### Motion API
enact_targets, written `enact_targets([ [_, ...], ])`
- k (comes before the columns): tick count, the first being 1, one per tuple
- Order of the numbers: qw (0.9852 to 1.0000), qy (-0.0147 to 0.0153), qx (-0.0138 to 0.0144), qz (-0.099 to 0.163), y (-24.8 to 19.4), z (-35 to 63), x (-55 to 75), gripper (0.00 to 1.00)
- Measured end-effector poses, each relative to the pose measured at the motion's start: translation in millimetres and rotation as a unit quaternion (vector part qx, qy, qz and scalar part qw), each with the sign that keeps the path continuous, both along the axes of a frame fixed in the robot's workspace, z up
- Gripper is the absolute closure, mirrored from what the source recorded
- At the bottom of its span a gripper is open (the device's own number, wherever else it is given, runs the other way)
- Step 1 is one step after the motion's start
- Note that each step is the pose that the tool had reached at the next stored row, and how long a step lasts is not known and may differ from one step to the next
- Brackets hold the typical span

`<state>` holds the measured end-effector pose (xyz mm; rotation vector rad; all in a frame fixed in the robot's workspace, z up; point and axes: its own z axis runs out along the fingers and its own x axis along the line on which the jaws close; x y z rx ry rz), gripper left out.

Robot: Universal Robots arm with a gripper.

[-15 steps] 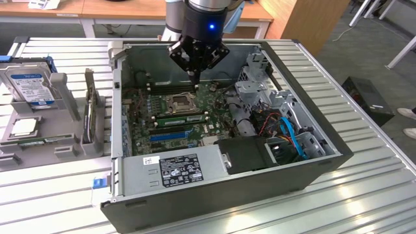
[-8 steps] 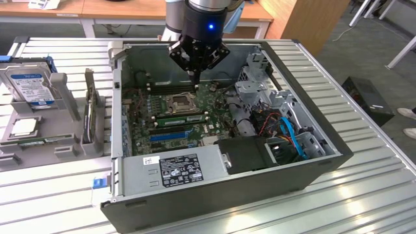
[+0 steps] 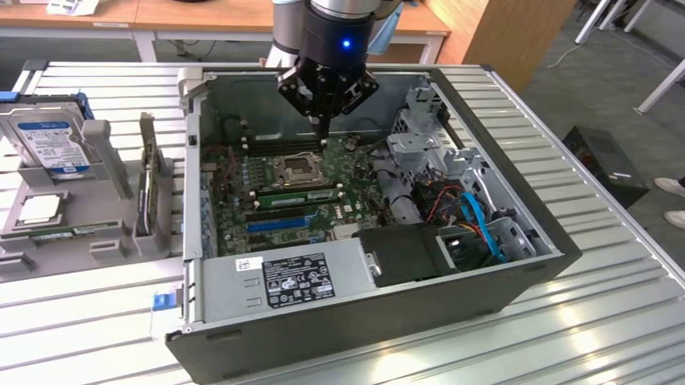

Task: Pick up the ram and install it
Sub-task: 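Press down the ram until it locks into place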

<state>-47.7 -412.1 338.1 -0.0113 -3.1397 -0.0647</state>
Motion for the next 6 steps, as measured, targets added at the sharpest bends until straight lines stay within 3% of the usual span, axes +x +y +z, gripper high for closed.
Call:
enact_targets([
  [6, 1.0, 0.0, 0.0, -0.001, 0.0, 0.0, 0.0, 0.9],
])
